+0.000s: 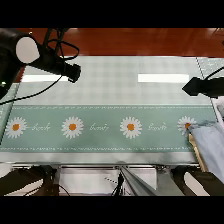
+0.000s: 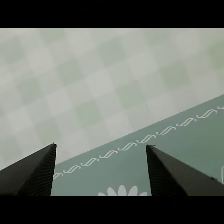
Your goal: Fold the shirts.
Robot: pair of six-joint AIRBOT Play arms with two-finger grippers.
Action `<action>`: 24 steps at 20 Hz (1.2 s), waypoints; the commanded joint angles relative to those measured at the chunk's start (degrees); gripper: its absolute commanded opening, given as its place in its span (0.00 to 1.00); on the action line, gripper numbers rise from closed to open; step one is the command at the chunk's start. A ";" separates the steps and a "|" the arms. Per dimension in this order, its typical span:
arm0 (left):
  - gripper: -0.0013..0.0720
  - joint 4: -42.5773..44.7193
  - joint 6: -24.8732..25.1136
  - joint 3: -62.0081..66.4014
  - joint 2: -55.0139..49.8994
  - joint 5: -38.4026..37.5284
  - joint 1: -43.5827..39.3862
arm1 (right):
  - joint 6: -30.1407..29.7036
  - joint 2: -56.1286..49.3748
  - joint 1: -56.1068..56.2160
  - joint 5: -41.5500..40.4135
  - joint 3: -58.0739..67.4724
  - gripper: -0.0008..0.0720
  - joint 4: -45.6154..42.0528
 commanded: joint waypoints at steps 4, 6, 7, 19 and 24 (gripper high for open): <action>0.90 0.96 -1.57 -0.07 -3.58 -0.22 -0.15 | 0.57 -1.01 1.86 -5.27 -0.04 0.84 -4.83; 0.90 0.96 -1.55 -0.07 -4.13 -0.15 -0.15 | 0.57 -1.01 1.86 -5.62 -0.04 0.84 -4.81; 0.90 0.98 -1.55 -0.07 -4.26 -0.15 -0.15 | 0.57 -1.01 1.86 -5.62 -0.04 0.84 -4.81; 0.90 0.74 -1.29 -0.04 -6.93 -0.39 -0.22 | 0.57 -1.01 1.86 -5.64 -0.04 0.84 -4.83; 0.90 0.85 -8.04 -2.12 -2.23 8.90 2.69 | 0.57 -1.01 1.86 -5.88 -0.04 0.84 -4.83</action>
